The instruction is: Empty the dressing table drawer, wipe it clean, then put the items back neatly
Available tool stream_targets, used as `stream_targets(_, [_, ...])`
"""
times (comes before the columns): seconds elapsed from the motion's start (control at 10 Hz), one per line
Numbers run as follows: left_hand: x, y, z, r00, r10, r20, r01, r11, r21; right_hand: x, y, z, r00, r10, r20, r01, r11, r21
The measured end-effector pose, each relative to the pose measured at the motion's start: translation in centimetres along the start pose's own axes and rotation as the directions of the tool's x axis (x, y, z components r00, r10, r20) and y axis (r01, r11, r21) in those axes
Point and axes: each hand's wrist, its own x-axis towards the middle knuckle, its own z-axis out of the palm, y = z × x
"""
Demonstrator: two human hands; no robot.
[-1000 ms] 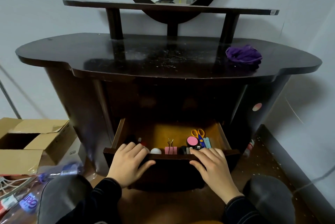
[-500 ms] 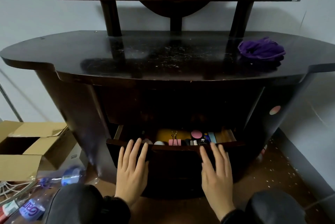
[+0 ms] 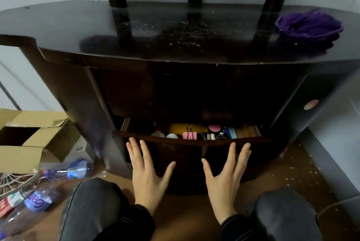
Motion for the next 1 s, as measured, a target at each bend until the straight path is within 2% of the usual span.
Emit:
stream_targets(0.1, [1.5, 0.6, 0.7, 0.977, -0.212, -0.031, 0.205, 0.967, -0.153, 1.0, -0.2, 0.8, 0.999, 0.039, -0.012, -0.039, 0.999, 0.018])
stream_targets(0.2, [2.4, 0.8, 1.7, 0.958, -0.287, -0.022, 0.275, 0.934, -0.228, 2.0, -0.4, 1.4, 0.995, 0.097, -0.005, -0.096, 0.991, 0.096])
stream_targets(0.3, [2.9, 0.8, 2.6, 0.963, -0.270, 0.016, 0.265, 0.928, -0.260, 2.7, -0.3, 2.0, 0.991, 0.131, 0.018, -0.132, 0.970, 0.204])
stream_targets(0.4, [2.7, 0.8, 3.0, 0.966, -0.226, 0.125, 0.253, 0.922, -0.291, 2.5, -0.3, 2.6, 0.989, 0.110, 0.103, -0.125, 0.981, 0.147])
stream_targets(0.7, [2.3, -0.1, 2.8, 0.963, -0.186, 0.193, 0.233, 0.937, -0.260, 2.2, -0.4, 2.0, 0.963, 0.108, 0.247, -0.116, 0.993, 0.019])
stream_targets(0.9, [1.3, -0.1, 2.9, 0.936, -0.183, 0.299, 0.269, 0.922, -0.277, 2.6, 0.8, 0.3, 0.927, 0.083, 0.365, -0.130, 0.986, 0.106])
stream_targets(1.0, [0.2, 1.0, 2.4, 0.947, -0.048, 0.318, 0.125, 0.966, -0.227, 2.5, 0.6, -1.1, 0.881, 0.150, 0.448, -0.229, 0.965, 0.127])
